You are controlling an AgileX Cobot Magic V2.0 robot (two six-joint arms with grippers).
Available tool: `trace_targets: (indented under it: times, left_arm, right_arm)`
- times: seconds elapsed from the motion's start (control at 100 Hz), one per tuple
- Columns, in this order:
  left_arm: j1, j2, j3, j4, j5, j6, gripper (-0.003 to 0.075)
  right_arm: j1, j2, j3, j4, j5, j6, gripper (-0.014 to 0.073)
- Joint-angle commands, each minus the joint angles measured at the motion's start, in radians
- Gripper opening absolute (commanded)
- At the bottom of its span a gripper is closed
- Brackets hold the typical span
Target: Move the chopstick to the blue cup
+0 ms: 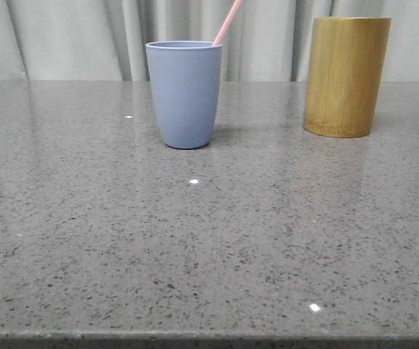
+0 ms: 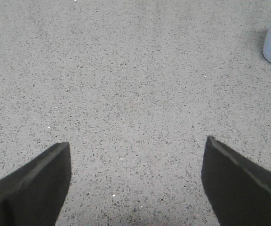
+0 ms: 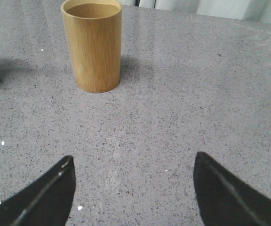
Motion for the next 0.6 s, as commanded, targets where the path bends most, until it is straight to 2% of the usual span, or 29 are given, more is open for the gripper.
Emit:
trace_targets:
  times: [0.0,0.1,0.17,0.3,0.46,0.54,0.59]
  left_arm:
    - [0.003,0.006,-0.027,-0.004,-0.077,-0.012,0.0557]
    - [0.003,0.006,-0.027,-0.004,-0.079,-0.012,0.0533]
    - [0.003,0.006,-0.027,-0.004,-0.079,-0.012,0.0482]
    - [0.003,0.006,-0.027,-0.004,-0.081,-0.012,0.0333]
    - [0.003,0.006,-0.027,-0.004,-0.081,-0.012,0.0101]
    - [0.003,0.006,-0.027,-0.004,-0.081,-0.012,-0.0013]
    - [0.003,0.006,-0.027,-0.004,-0.083,-0.012,-0.0019]
  right_arm:
    - [-0.005,0.006,-0.024,-0.017,-0.055,0.002,0.0528]
    - [-0.005,0.006,-0.024,-0.017,-0.052,0.002,0.05]
    - [-0.005,0.006,-0.024,-0.017,-0.052,0.002,0.0433]
    - [-0.005,0.006,-0.024,-0.017,-0.053,0.002,0.0216]
    - [-0.005,0.006,-0.024,-0.017,-0.054,0.002,-0.0074]
    - [-0.005,0.006,-0.024,-0.017,-0.054,0.002,-0.0066]
    - [-0.005,0.006,-0.024,-0.017,-0.054,0.002,-0.0067]
